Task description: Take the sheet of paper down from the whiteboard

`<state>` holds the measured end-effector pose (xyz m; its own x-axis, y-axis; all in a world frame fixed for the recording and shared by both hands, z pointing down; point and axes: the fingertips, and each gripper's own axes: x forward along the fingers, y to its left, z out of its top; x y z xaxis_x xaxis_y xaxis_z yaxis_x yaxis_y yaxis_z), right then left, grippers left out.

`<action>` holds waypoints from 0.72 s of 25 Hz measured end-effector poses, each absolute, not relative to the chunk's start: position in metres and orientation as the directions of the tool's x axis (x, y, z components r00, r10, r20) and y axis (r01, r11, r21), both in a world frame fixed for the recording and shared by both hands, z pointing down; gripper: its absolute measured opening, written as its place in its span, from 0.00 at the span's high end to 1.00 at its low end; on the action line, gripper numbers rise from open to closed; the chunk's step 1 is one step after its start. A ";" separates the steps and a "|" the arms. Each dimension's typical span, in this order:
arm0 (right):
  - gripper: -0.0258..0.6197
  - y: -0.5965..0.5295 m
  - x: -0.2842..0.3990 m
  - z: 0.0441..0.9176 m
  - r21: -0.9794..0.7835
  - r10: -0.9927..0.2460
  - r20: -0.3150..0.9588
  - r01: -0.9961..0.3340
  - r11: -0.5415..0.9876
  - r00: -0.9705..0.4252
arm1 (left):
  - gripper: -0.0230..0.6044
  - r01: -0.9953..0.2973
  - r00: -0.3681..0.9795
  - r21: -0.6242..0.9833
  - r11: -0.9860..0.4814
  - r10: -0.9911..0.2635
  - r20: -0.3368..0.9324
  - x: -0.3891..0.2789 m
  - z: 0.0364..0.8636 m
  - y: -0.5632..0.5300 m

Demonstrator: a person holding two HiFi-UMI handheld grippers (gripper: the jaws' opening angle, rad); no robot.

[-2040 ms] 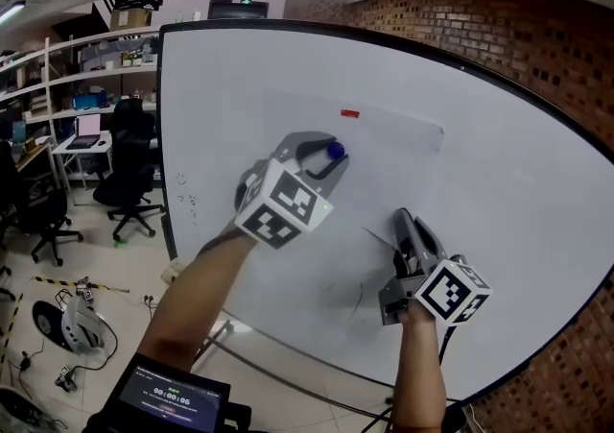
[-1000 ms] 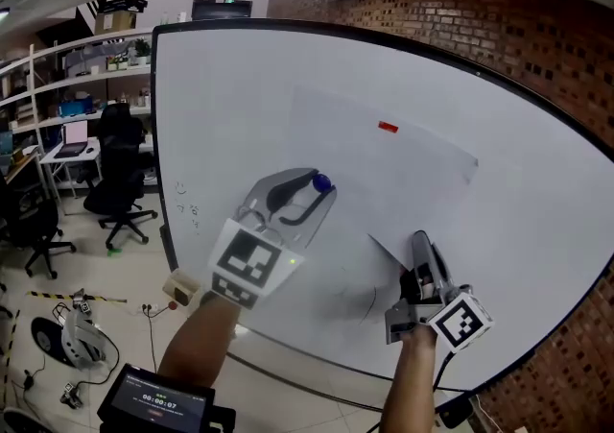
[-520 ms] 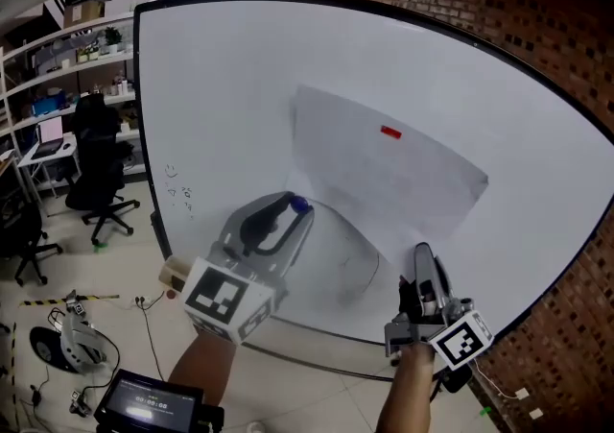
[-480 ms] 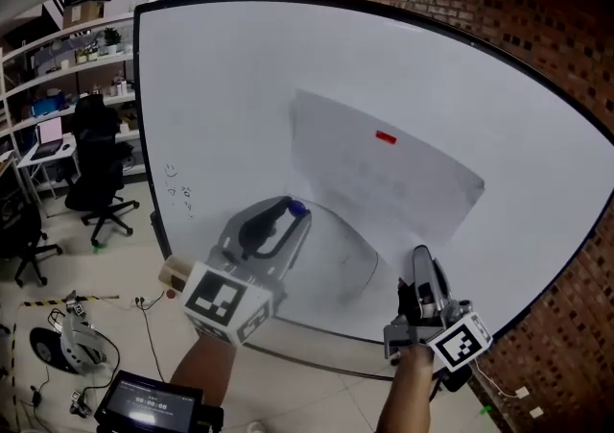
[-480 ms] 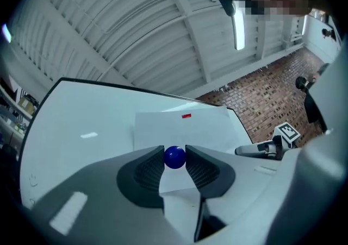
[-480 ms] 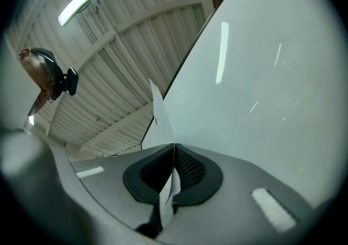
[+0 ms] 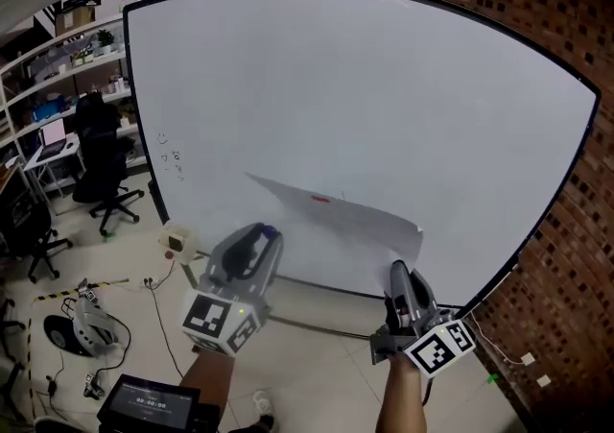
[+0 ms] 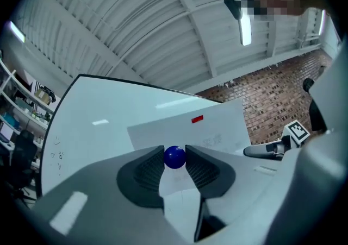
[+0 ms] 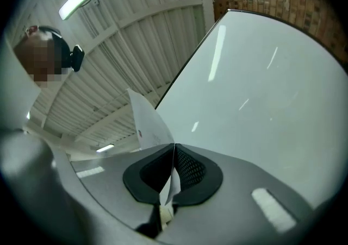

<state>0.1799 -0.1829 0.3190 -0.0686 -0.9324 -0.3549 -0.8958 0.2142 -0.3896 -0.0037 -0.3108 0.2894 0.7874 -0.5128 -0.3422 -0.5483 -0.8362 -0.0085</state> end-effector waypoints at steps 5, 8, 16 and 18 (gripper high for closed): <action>0.94 -0.106 0.158 0.354 -0.258 -0.973 -0.230 -0.964 0.066 -0.005 | 0.77 -0.601 0.761 0.028 -0.799 -0.582 -0.288 -0.022 0.332 -0.227; 0.94 -0.108 0.154 0.379 -0.180 -0.986 -0.161 -0.984 -0.003 0.033 | 0.77 -0.630 0.745 0.042 -0.775 -0.619 -0.248 -0.026 0.362 -0.226; 0.94 -0.114 0.155 0.406 -0.087 -0.981 -0.139 -0.989 -0.123 0.134 | 0.77 -0.652 0.740 0.048 -0.757 -0.649 -0.180 -0.026 0.398 -0.240; 0.94 -0.112 0.154 0.403 -0.059 -0.978 -0.135 -0.986 -0.155 0.161 | 0.77 -0.651 0.740 0.053 -0.757 -0.649 -0.176 -0.028 0.398 -0.240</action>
<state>0.1536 -0.1117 0.4035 0.1615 -0.9775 -0.1354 -0.9862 -0.1548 -0.0588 -0.0278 -0.2402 0.3978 0.7404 -0.6488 -0.1760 -0.6509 -0.7573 0.0531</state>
